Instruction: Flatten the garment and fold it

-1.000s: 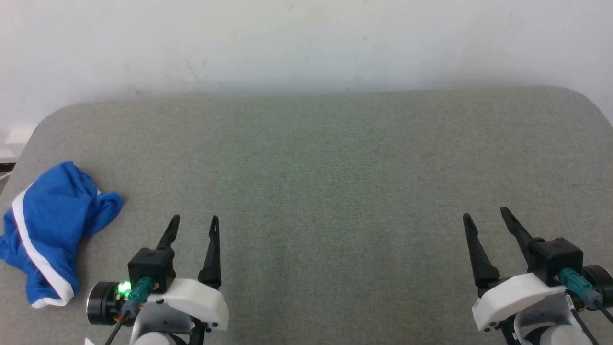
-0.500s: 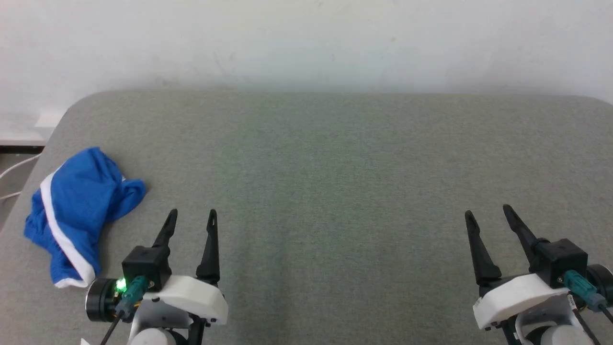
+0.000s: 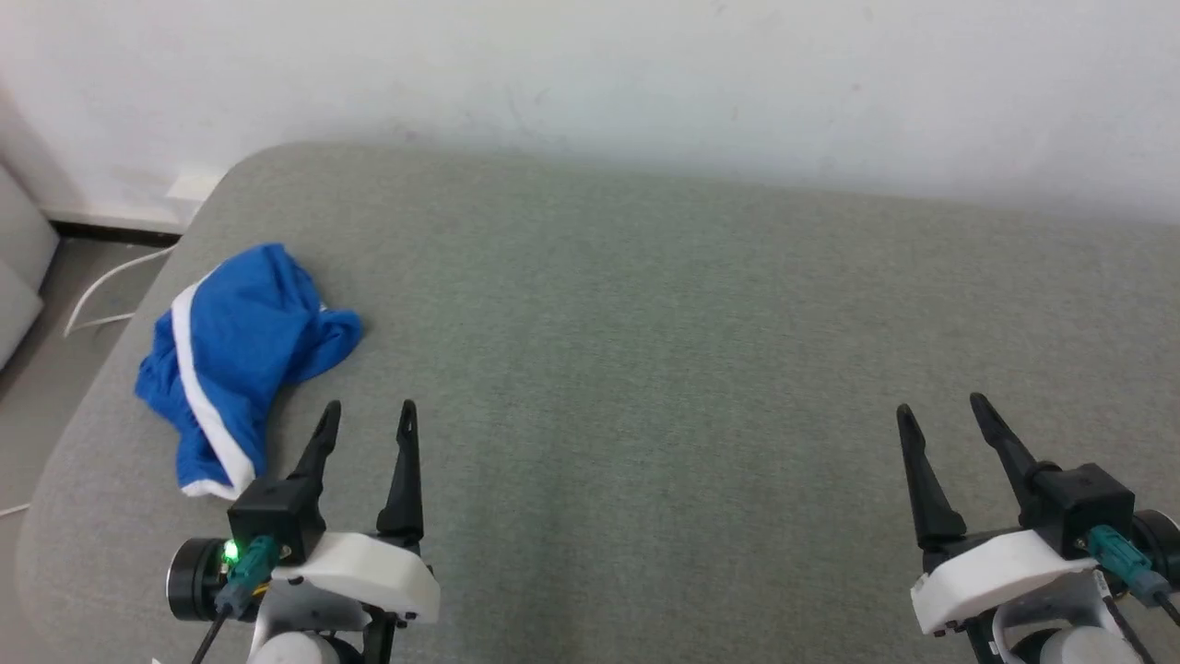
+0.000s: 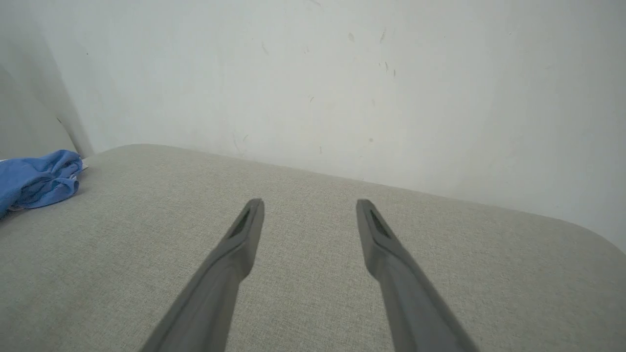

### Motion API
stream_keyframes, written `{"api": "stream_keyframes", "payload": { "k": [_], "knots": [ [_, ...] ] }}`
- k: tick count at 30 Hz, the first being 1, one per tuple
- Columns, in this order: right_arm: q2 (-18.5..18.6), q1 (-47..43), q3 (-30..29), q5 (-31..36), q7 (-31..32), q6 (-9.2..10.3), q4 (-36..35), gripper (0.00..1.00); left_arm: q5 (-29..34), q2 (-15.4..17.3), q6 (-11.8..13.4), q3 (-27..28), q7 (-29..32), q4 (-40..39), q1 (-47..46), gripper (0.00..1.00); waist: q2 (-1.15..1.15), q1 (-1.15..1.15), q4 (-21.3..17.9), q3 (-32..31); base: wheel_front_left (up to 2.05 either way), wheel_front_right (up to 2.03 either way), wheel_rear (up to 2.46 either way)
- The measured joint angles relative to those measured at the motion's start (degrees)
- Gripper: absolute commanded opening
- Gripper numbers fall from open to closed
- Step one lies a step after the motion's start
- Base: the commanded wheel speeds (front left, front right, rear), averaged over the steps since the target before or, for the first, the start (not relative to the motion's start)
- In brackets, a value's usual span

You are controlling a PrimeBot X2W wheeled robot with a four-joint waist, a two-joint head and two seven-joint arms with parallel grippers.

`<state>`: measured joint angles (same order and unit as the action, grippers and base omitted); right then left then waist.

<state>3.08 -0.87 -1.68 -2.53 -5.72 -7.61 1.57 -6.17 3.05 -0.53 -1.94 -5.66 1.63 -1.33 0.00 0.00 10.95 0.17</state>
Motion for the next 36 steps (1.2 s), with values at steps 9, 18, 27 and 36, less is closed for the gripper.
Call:
{"api": "stream_keyframes", "payload": {
  "k": [9,18,27,36],
  "knots": [
    [0.0,0.01,-0.08,0.01,-1.1,0.0,0.21,1.0,-1.01,0.0,0.0,-0.48,-1.22,0.01,-0.01,1.0,0.0,0.0,4.05,0.09,0.0,0.0,0.0],
    [-0.01,0.21,-0.41,0.1,-2.08,0.0,0.22,1.0,-2.31,0.0,0.1,-0.73,-2.03,0.0,-0.46,1.0,0.0,0.0,7.27,0.87,0.0,0.0,0.0],
    [-0.01,0.75,-0.66,0.09,-3.13,0.0,0.2,1.0,-3.78,-0.01,0.32,-0.74,-3.22,0.13,-2.05,1.0,0.0,0.0,9.37,1.9,0.0,0.0,0.0],
    [-0.02,2.03,-0.77,0.09,-4.02,0.0,-0.2,1.0,-5.03,-0.01,0.33,0.38,-4.36,0.89,-7.17,1.0,0.0,0.0,10.1,3.63,0.0,0.0,0.0]
  ]
}}
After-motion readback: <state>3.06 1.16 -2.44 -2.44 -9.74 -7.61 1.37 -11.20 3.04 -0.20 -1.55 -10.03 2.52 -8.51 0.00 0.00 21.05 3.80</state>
